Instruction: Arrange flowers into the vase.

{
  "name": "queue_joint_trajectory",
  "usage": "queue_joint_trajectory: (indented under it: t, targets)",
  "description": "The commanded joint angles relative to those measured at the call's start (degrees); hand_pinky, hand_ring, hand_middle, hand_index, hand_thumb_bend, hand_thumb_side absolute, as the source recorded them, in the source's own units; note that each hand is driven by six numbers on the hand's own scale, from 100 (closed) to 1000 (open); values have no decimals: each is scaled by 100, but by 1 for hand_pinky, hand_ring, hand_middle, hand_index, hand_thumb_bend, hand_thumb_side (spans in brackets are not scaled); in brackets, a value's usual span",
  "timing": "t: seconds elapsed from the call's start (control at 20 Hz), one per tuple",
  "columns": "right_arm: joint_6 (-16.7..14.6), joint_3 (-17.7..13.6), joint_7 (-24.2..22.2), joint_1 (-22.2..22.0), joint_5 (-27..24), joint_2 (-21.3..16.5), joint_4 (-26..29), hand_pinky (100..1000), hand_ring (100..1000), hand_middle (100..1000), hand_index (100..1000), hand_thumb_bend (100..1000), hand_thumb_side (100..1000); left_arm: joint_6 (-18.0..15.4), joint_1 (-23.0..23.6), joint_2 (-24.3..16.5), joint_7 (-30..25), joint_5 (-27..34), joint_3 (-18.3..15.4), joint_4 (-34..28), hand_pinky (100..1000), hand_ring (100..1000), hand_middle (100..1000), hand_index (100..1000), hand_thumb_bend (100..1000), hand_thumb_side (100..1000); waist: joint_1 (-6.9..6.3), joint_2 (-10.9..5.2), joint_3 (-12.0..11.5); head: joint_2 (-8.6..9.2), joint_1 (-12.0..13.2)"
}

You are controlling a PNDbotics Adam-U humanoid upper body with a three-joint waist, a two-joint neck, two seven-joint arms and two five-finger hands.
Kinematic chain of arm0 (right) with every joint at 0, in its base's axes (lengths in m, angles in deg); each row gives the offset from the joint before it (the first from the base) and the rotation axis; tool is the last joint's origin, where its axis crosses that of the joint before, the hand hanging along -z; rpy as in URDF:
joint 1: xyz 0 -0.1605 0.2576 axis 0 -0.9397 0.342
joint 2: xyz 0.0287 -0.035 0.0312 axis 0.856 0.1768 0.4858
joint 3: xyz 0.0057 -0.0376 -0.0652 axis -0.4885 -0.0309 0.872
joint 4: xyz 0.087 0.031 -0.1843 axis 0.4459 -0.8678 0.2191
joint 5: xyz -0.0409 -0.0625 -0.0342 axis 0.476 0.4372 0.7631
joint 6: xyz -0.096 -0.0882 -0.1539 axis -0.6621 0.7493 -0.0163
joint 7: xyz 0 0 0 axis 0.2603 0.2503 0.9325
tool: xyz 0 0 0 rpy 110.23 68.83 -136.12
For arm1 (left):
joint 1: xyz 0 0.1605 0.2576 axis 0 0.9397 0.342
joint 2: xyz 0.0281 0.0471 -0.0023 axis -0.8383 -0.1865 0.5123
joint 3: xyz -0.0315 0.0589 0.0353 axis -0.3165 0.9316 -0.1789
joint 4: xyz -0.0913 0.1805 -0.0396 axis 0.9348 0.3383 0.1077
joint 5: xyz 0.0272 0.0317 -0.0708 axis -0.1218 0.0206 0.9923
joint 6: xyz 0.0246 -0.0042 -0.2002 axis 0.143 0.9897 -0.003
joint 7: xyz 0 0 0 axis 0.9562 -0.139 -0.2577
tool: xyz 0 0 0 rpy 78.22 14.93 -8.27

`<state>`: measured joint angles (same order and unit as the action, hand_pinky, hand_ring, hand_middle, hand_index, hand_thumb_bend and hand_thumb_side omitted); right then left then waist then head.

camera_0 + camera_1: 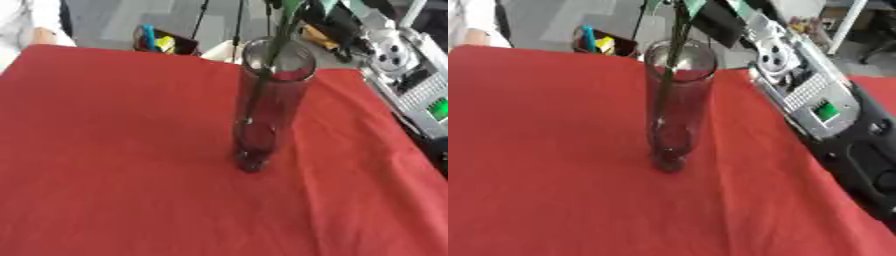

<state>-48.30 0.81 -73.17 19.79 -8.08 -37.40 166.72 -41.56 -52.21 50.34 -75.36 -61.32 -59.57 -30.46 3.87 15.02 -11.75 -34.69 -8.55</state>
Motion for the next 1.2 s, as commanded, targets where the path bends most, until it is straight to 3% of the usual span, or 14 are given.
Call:
queue_joint_trajectory:
  t: [0.05, 0.55, 0.85, 1.2]
  targets:
    - [-34, -75, -104, 126, 116, -58, -5, 794, 535, 567, 641, 100, 1000, -7, -88, -105, -8, 33, 25, -100, 726, 868, 861, 948, 100, 980, -32, -109, -10, 52, 14]
    - [-314, -47, -379, 63, 510, -127, 49, 806, 572, 600, 665, 100, 1000, -2, -93, -106, -2, 31, 19, -100, 726, 869, 861, 947, 100, 979, -30, -119, -8, 68, 29]
    - [-406, -43, -1105, 65, 839, -147, 6, 830, 660, 678, 721, 100, 1000, 3, -87, -108, 2, 34, 18, -100, 726, 869, 861, 947, 100, 979, -20, -135, 3, 86, 37]
    - [-473, -62, -1788, 139, 1091, -111, -173, 832, 691, 710, 742, 100, 1000, 5, -77, -110, 5, 32, 13, -100, 725, 869, 862, 947, 100, 979, -15, -140, -4, 99, 32]
